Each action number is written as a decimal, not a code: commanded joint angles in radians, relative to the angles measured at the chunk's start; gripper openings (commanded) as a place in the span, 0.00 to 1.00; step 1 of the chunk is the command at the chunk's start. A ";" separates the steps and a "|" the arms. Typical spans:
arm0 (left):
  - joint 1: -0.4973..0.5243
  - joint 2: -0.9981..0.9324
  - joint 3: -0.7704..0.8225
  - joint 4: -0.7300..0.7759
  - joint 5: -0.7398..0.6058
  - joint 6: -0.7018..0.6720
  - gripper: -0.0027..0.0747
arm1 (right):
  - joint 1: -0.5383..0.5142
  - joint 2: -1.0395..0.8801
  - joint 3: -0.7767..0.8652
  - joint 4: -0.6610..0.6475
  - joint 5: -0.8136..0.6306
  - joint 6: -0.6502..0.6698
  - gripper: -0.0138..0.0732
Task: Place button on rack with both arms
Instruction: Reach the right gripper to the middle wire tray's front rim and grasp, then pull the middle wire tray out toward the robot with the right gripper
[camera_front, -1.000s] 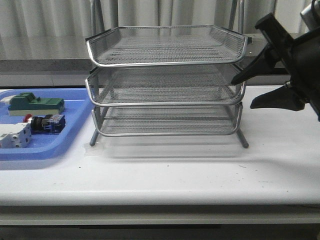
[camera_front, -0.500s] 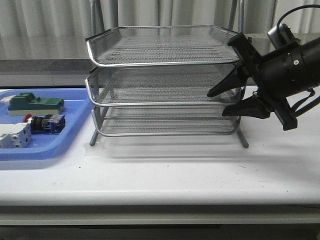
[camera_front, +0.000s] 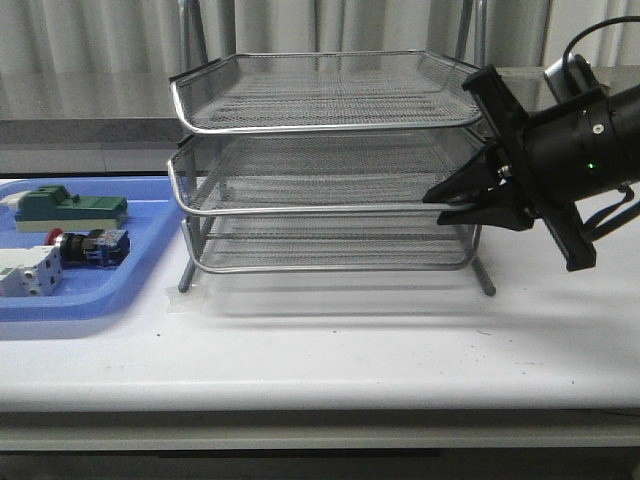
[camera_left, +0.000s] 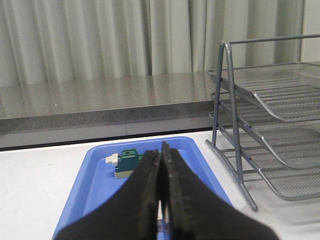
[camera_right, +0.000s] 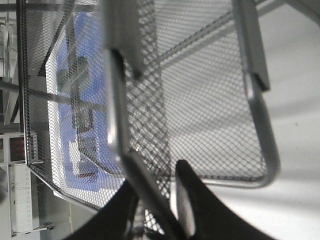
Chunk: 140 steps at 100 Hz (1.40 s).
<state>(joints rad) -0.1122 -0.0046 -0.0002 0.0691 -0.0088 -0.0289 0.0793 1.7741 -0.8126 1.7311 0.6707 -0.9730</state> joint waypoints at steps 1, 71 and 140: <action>0.003 -0.034 0.049 0.002 -0.081 -0.006 0.01 | 0.002 -0.045 0.040 -0.050 0.027 -0.042 0.16; 0.003 -0.034 0.049 0.002 -0.081 -0.006 0.01 | 0.002 -0.285 0.429 0.033 0.025 -0.244 0.16; 0.003 -0.034 0.049 0.002 -0.081 -0.006 0.01 | 0.001 -0.466 0.437 -0.004 0.025 -0.275 0.67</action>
<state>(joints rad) -0.1122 -0.0046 -0.0002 0.0691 -0.0088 -0.0289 0.0811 1.3624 -0.3614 1.7405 0.6476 -1.2380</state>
